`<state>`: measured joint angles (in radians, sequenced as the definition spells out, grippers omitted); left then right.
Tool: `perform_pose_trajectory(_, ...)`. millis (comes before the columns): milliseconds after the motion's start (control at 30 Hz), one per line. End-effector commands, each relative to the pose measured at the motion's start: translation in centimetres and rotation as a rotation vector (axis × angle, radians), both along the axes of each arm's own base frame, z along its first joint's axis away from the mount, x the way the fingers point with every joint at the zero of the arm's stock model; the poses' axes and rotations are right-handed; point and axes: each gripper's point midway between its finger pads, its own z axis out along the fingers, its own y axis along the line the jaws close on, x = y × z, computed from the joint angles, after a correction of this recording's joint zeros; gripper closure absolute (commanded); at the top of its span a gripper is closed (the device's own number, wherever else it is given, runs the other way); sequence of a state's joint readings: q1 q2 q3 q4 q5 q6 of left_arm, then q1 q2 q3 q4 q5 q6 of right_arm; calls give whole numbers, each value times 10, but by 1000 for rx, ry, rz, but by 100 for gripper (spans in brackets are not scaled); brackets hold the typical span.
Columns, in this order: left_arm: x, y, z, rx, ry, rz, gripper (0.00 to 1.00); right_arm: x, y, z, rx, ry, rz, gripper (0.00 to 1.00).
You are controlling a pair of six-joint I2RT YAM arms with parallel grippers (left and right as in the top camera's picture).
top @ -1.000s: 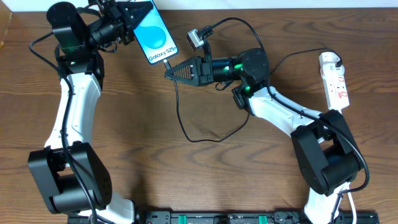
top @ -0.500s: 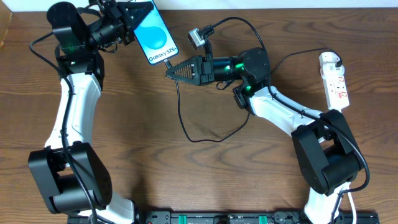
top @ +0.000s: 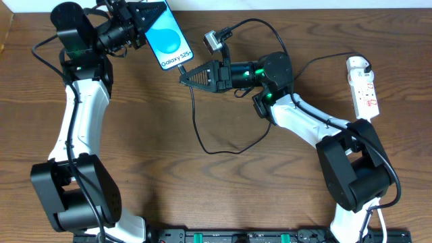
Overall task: Plug charger to phone and switch on socket
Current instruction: 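Push the plug up into the phone's port with the right gripper, then open the right gripper and pull it back from the phone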
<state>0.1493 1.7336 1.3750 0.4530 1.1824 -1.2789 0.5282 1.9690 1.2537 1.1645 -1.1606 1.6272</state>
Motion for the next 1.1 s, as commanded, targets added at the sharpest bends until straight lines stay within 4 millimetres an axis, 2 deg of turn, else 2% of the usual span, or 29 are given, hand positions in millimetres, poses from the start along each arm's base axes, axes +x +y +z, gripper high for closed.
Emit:
perform_pose_trajectory(0,-12,-9,14,9,-42,-69,93,19,0,11,47,46,-101,99)
perform_pose_trajectory(300,-19,-24,13,20,-59,-127,93,35,-1,15,72,112,-177,99)
perform_pose_trajectory(467,-24,-36,13,20,-62,-164,93,41,1,7,47,156,-197,99)
perform_pose_trajectory(800,-28,-37,13,21,-62,-190,93,42,0,4,37,147,-198,97)
perform_pose_trajectory(833,-28,-37,13,22,-63,-189,93,41,0,4,35,147,-194,91)
perform_pose_trajectory(900,-28,-36,13,23,-66,-185,93,39,0,4,31,144,-183,67)
perform_pose_trajectory(967,-26,-32,13,27,-73,-171,93,38,1,3,28,141,-173,31)
perform_pose_trajectory(1033,-23,-26,13,38,-91,-152,93,34,0,5,31,126,-158,3)
perform_pose_trajectory(1067,-22,-23,13,40,-93,-144,93,32,0,7,38,109,-149,1)
